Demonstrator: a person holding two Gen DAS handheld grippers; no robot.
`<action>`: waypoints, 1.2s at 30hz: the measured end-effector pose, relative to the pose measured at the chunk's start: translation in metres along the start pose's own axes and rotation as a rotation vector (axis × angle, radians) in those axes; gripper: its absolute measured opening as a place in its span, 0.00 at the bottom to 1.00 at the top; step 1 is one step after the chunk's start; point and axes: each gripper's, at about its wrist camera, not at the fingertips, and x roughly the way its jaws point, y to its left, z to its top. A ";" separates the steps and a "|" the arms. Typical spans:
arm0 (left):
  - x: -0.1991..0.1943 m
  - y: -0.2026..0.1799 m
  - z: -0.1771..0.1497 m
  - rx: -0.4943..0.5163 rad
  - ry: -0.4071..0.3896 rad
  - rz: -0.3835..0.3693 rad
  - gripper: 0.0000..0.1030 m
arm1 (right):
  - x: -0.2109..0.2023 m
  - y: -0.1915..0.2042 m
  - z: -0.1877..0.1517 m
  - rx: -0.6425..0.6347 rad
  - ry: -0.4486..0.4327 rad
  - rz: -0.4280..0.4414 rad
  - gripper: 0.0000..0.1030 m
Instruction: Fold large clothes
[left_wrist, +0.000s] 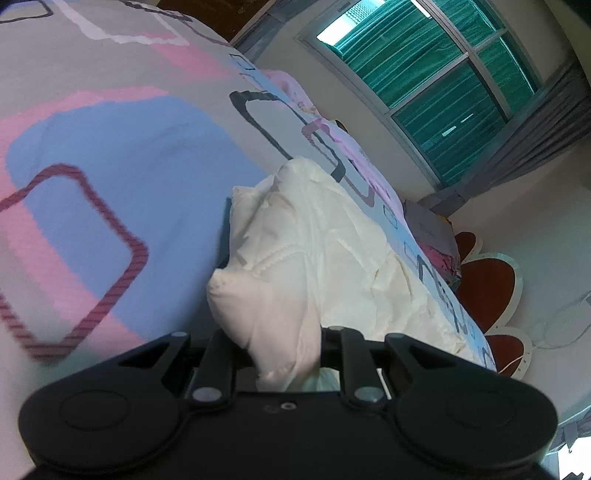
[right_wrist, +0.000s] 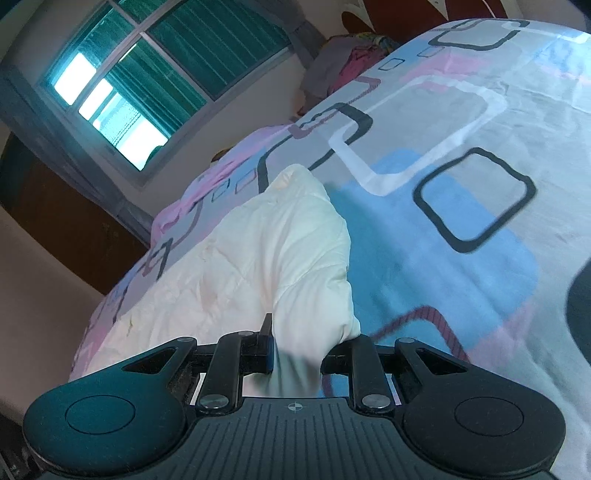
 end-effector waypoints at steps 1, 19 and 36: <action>-0.001 0.000 -0.003 0.008 0.003 0.004 0.17 | 0.000 -0.004 -0.002 0.004 0.005 -0.003 0.19; 0.004 0.022 -0.016 -0.038 -0.006 0.030 0.75 | 0.002 -0.042 -0.017 0.052 0.000 -0.092 0.72; 0.016 0.031 -0.003 -0.058 -0.028 -0.039 0.26 | 0.057 0.143 -0.043 -0.456 0.013 0.058 0.00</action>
